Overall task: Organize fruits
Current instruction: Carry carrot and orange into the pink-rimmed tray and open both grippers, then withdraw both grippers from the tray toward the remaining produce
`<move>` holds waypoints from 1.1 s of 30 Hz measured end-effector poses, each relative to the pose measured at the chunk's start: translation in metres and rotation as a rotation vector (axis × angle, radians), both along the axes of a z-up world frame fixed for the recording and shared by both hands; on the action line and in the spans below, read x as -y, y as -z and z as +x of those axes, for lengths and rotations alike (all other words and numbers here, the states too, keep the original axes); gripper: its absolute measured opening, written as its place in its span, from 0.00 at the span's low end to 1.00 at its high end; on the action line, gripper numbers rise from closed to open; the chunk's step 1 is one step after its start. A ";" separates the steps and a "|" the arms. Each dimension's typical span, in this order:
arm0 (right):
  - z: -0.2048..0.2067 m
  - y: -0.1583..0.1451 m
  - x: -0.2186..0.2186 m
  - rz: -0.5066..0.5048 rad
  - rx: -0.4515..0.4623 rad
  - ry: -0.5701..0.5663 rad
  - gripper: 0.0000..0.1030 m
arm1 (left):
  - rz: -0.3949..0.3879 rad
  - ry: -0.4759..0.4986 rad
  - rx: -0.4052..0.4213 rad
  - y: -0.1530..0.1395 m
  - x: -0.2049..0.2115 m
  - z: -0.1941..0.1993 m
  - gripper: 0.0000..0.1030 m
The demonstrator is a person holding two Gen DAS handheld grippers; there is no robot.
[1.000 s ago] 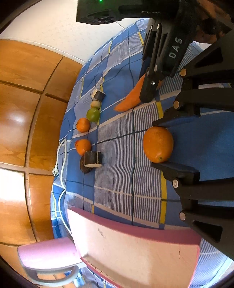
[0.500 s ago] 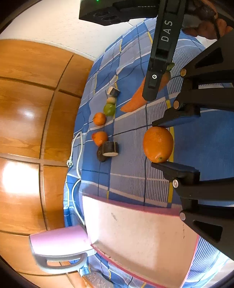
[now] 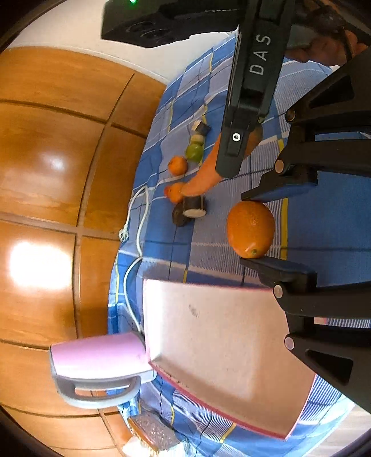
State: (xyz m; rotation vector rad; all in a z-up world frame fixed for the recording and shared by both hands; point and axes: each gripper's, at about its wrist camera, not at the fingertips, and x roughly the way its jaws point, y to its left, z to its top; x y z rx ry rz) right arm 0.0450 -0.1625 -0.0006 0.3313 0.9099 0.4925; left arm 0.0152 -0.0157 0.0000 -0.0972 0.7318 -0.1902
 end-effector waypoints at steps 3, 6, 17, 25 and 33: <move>0.003 -0.008 -0.016 -0.002 0.014 -0.039 0.28 | -0.001 -0.023 0.011 -0.006 -0.012 0.002 0.36; 0.009 -0.016 -0.034 0.013 0.023 -0.072 0.28 | -0.002 -0.048 0.022 -0.011 -0.027 0.006 0.36; 0.051 -0.024 -0.099 0.036 -0.002 -0.111 0.30 | 0.033 -0.243 -0.019 -0.011 -0.103 0.040 0.37; 0.061 -0.008 -0.132 0.022 -0.048 -0.150 0.34 | 0.058 -0.347 -0.078 0.010 -0.128 0.040 0.45; 0.046 0.006 -0.120 -0.026 -0.062 -0.118 0.34 | 0.040 -0.358 -0.088 0.010 -0.122 0.032 0.49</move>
